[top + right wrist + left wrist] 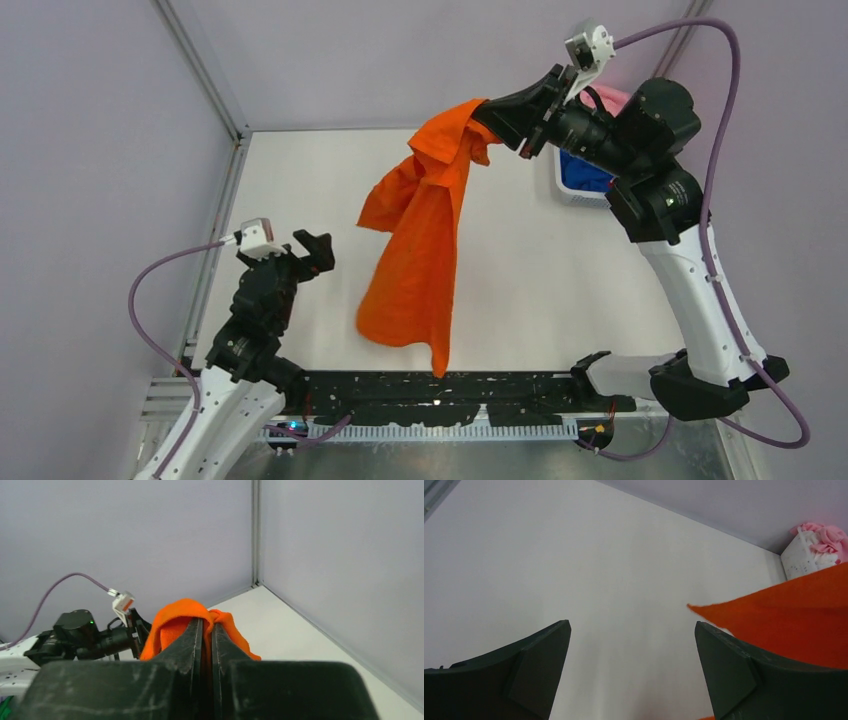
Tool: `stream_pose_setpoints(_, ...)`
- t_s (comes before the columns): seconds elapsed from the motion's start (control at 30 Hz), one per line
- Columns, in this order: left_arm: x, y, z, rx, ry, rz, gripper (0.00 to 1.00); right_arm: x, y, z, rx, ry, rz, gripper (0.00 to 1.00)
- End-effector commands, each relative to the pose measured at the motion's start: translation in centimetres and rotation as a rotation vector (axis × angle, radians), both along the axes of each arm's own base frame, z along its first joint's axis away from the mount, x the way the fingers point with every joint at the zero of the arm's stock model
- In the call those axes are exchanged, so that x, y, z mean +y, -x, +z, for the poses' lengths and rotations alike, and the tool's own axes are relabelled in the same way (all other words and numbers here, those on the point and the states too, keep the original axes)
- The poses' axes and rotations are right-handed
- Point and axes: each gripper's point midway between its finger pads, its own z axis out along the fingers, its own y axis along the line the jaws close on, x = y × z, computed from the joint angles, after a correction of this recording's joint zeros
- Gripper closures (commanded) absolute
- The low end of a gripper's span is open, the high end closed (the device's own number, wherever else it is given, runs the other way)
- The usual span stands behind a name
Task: Fold and stack the t-shirts
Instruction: Move the tshirt to the center of the board, then flatten out the tshirt
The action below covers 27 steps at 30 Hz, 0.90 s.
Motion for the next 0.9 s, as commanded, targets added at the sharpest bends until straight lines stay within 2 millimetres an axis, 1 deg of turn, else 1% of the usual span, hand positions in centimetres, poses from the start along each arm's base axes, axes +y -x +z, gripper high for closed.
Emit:
stream_pose_setpoints(0.0, 0.7, 0.7, 2.4, -0.063, 0.073, 0.039, 0.0, -2.4, -2.8, -3.8, 0.062, 0.014, -0.221, 0.95)
stream_pose_setpoints(0.03, 0.8, 0.8, 2.3, -0.062, 0.078, 0.04, 0.0, -2.7, -4.2, -7.8, 0.14, 0.059, -0.268, 0.95)
stream_pose_setpoints(0.07, 0.7, 0.8, 2.3, -0.062, 0.086, 0.038, 0.0, -4.3, -4.6, -8.7, 0.164, 0.047, -0.355, 0.94)
stream_pose_setpoints(0.1, 0.5, 0.8, 2.2, -0.057, 0.087, 0.031, 0.0, -4.7, -5.7, -13.2, 0.246, 0.089, -0.401, 0.93)
stream_pose_setpoints(0.13, 0.2, 0.7, 2.1, -0.053, 0.089, 0.018, 0.0, -6.5, -6.2, -14.5, 0.279, 0.072, -0.487, 0.91)
stream_pose_setpoints(0.17, -0.1, 0.6, 1.9, -0.044, 0.088, 0.004, 0.0, -7.5, -7.3, -19.5, 0.362, 0.113, -0.558, 0.89)
stream_pose_setpoints(0.2, -0.4, 0.4, 1.7, -0.032, 0.086, -0.009, 0.0, -8.9, -7.6, -21.1, 0.398, 0.106, -0.612, 0.84)
stream_pose_setpoints(0.23, -0.8, 0.1, 1.4, -0.015, 0.082, -0.02, 0.0, -10.1, -8.1, -25.8, 0.475, 0.151, -0.677, 0.82)
stream_pose_setpoints(0.27, -1.1, -0.1, 0.8, 0.014, 0.076, -0.031, 0.0, -11.8, -8.6, -28.1, 0.531, 0.153, -0.754, 0.73)
stream_pose_setpoints(0.3, -1.3, -0.3, 0.6, 0.038, 0.073, -0.033, 0.0, -14.1, -9.0, -31.9, 0.6, 0.192, -0.873, 0.66)
stream_pose_setpoints(0.33, -1.5, -0.4, -0.3, 0.085, 0.065, -0.031, 0.0, -15.7, -9.1, -33.5, 0.645, 0.188, -0.947, 0.5)
stream_pose_setpoints(0.37, -1.6, -0.7, -1.0, 0.127, 0.052, -0.029, 0.0, -17.5, -8.9, -35.7, 0.684, 0.22, -1.034, 0.4)
stream_pose_setpoints(0.4, -1.8, -0.8, -1.5, 0.157, 0.044, -0.028, 0.0, -18.5, -8.8, -36.3, 0.705, 0.217, -1.082, 0.18)
stream_pose_setpoints(0.43, -1.9, -1.0, -2.2, 0.192, 0.034, -0.026, 0.0, -19.8, -8.6, -36.9, 0.709, 0.229, -1.149, 0.01)
stream_pose_setpoints(0.53, -2.3, -1.6, -3.2, 0.244, 0.026, -0.021, 0.0, -20.7, -8.2, -36.7, 0.69, 0.234, -1.191, 0.04)
stream_pose_setpoints(0.63, -3.2, -2.7, -4.0, 0.251, 0.022, -0.049, 0.0, -20.6, -8.1, -36.8, 0.688, 0.247, -1.173, 0.05)
stream_pose_setpoints(0.73, -5.0, -3.8, -4.9, 0.296, 0.01, -0.117, 0.0, -19.6, -8.1, -37.7, 0.708, 0.242, -1.123, 0.05)
stream_pose_setpoints(0.8, -6.3, -4.5, -6.3, 0.362, -0.013, -0.173, 0.01, -18.5, -8.4, -38.2, 0.707, 0.234, -1.06, 0.05)
stream_pose_setpoints(0.83, -7.1, -4.7, -6.9, 0.393, -0.039, -0.216, 0.04, -18.0, -8.4, -38.3, 0.707, 0.227, -1.037, 0.05)
stream_pose_setpoints(0.87, -7.4, -5.0, -8.3, 0.453, -0.061, -0.228, 0.06, -17.2, -8.7, -38.5, 0.7, 0.217, -0.996, 0.05)
